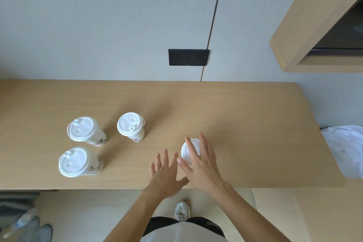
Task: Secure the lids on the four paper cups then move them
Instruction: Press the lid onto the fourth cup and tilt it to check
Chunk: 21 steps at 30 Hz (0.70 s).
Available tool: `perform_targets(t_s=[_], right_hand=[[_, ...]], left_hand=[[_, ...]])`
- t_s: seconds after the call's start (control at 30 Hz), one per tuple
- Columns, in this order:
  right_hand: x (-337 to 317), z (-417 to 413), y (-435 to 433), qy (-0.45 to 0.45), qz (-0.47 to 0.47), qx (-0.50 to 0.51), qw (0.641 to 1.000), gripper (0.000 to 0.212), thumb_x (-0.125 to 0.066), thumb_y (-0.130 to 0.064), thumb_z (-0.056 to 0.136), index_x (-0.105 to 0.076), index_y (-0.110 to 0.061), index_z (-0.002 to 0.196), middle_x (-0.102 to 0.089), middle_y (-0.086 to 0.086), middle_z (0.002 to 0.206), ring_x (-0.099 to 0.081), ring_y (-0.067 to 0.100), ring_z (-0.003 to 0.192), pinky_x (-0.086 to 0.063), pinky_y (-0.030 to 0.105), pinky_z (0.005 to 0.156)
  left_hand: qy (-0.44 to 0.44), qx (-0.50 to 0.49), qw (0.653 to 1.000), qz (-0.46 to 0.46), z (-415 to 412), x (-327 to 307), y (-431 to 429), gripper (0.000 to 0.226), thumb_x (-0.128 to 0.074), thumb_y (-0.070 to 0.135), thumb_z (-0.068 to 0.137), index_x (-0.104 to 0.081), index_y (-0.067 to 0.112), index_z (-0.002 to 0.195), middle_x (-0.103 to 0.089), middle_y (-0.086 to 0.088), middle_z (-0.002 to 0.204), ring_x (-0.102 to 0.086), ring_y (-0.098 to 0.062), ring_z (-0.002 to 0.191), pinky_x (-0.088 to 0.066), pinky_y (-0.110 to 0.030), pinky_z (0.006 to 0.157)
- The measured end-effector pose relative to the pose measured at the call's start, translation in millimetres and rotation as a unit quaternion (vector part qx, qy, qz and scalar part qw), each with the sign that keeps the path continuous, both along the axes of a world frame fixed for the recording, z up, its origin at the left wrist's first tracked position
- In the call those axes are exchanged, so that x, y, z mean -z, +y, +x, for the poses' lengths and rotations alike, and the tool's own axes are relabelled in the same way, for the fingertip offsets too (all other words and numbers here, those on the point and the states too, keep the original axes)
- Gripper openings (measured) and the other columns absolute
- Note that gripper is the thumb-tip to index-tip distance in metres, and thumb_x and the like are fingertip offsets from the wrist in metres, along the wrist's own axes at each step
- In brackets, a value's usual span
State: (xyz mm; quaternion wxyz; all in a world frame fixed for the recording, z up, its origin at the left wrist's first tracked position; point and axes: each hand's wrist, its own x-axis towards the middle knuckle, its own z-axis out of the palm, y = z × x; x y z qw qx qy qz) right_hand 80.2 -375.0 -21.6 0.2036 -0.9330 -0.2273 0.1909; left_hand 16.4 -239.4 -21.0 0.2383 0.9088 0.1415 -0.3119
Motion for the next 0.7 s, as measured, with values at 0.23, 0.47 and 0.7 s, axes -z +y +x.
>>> perform_targets(t_s=[0.23,0.47,0.7], right_hand=[[-17,8,1,0.036,0.003,0.01,0.999,0.091,-0.013,-0.076,0.089,-0.014,-0.03,0.168,0.009,0.018,0.174,0.004,0.035,0.162,-0.005,0.045,0.128],[-16,37,8,0.034,0.081,0.184,0.979,0.068,-0.036,-0.059,0.106,-0.022,-0.03,0.166,0.003,0.017,0.175,0.004,0.031,0.162,-0.002,0.046,0.128],[3,62,21,0.097,0.05,0.336,0.936,0.078,-0.023,-0.07,0.103,-0.004,-0.033,0.168,0.036,0.014,0.168,0.02,0.033,0.159,0.005,0.06,0.126]], left_hand=[[-0.074,-0.057,0.994,-0.05,8,-9,22,0.109,-0.04,0.084,0.079,-0.011,0.023,0.164,-0.001,-0.015,0.173,0.008,-0.033,0.16,-0.009,-0.051,0.129],[-0.113,-0.173,0.973,-0.106,40,-19,5,0.065,-0.036,0.053,0.106,-0.027,0.02,0.161,-0.015,-0.012,0.171,-0.004,-0.031,0.16,-0.009,-0.048,0.128],[-0.026,-0.392,0.918,-0.06,82,-8,-20,0.083,-0.016,0.073,0.098,-0.008,0.025,0.165,0.0,-0.012,0.173,0.008,-0.034,0.159,0.003,-0.058,0.125]])
